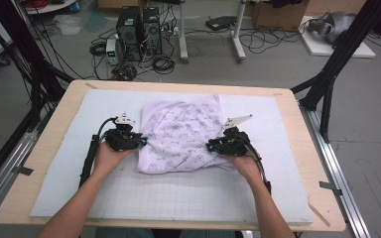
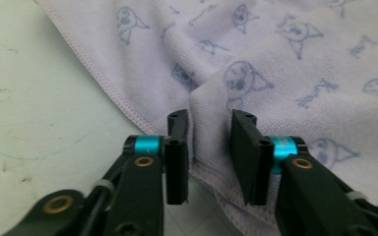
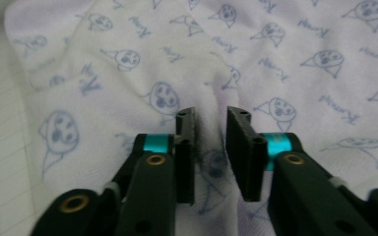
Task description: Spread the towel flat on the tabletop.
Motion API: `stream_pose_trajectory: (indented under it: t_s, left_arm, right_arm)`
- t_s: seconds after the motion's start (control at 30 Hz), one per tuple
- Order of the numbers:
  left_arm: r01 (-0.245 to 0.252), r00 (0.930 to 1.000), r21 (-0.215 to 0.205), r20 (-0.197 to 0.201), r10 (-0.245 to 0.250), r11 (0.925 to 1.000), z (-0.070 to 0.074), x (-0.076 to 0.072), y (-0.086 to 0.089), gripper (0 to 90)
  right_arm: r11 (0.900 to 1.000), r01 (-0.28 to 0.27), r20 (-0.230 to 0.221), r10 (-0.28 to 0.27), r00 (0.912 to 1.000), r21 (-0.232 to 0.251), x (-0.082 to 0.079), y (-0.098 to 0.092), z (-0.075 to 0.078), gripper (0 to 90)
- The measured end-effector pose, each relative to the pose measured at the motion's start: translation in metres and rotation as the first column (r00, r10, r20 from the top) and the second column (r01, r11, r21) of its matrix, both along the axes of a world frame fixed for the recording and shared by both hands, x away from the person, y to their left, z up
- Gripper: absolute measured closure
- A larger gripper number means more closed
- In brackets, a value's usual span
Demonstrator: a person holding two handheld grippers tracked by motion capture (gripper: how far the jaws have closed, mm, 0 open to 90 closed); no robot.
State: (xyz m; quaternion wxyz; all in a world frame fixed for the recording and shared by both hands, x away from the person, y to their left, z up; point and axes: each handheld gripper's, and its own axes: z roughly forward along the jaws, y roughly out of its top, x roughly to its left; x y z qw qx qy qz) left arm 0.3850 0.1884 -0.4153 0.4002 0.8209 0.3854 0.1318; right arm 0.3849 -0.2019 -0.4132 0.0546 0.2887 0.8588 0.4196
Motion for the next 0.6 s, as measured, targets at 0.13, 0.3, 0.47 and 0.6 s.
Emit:
stream_pose_trajectory:
  t_s: [0.13,0.3,0.47,0.6]
  left_arm:
    - [0.03,0.9982,-0.021,0.052,-0.029,0.9993,0.018,-0.018,0.004,56.4]
    - [0.096,0.9926,-0.005,0.075,-0.095,0.9954,0.032,-0.041,0.002,50.0]
    - [0.157,0.9847,-0.015,0.079,-0.155,0.9875,0.034,-0.065,-0.004,48.0]
    - [0.211,0.9756,-0.022,0.067,-0.209,0.9773,0.025,-0.083,-0.01,46.6]
  right_arm:
    - [1.0,-0.007,0.036,0.006,0.9993,0.016,-0.011,-0.004,0.014,64.8]
    - [0.999,-0.034,0.082,0.032,0.9961,0.018,-0.034,-0.01,0.033,62.2]
    - [0.997,-0.079,0.108,0.079,0.991,-0.004,-0.06,-0.011,0.04,62.0]
    - [0.995,-0.093,0.115,0.095,0.9888,-0.022,-0.075,-0.013,0.035,62.1]
